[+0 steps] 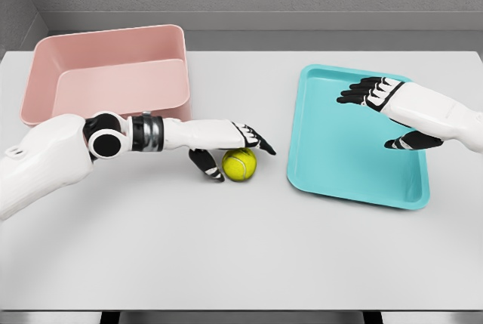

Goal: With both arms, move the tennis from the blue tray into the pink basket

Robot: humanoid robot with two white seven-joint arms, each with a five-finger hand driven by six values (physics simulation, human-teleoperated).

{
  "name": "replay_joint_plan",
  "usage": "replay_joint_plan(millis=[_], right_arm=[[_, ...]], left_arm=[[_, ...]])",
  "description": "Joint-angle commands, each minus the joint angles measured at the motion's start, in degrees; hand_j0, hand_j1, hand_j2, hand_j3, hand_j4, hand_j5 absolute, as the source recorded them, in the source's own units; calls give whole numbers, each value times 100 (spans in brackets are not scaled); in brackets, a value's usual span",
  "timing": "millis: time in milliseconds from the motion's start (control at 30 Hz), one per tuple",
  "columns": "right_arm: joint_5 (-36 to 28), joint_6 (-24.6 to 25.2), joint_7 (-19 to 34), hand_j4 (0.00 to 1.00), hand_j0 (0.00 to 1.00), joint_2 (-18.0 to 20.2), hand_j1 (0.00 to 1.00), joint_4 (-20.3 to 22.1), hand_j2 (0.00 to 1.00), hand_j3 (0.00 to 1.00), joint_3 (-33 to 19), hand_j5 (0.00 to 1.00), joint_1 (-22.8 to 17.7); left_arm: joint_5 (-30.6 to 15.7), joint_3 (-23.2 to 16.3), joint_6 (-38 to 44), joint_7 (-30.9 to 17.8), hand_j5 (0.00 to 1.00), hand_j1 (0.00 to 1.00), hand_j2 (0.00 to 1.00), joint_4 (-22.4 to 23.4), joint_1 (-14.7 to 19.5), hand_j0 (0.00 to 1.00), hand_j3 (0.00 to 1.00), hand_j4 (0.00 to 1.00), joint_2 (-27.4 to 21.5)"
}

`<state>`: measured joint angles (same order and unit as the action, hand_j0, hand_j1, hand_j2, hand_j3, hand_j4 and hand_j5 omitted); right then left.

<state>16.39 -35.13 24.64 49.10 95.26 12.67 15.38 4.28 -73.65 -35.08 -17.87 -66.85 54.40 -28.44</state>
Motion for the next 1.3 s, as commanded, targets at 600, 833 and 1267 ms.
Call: replay_joint_plan(millis=[600, 833, 1267], right_arm=[[-40, 13, 76, 100, 100, -84, 100, -16, 100, 100, -1, 100, 0], [-31, 13, 164, 100, 100, -137, 100, -51, 100, 100, 8, 100, 0], [-22, 13, 208, 100, 100, -137, 100, -78, 100, 100, 43, 100, 0]], left_arm=[[-41, -131, 8, 29, 73, 73, 73, -56, 9, 73, 73, 73, -74], [-32, -132, 8, 29, 66, 66, 66, -56, 9, 66, 66, 66, -74], [-32, -105, 8, 38, 54, 54, 54, -56, 0, 54, 54, 54, -74]])
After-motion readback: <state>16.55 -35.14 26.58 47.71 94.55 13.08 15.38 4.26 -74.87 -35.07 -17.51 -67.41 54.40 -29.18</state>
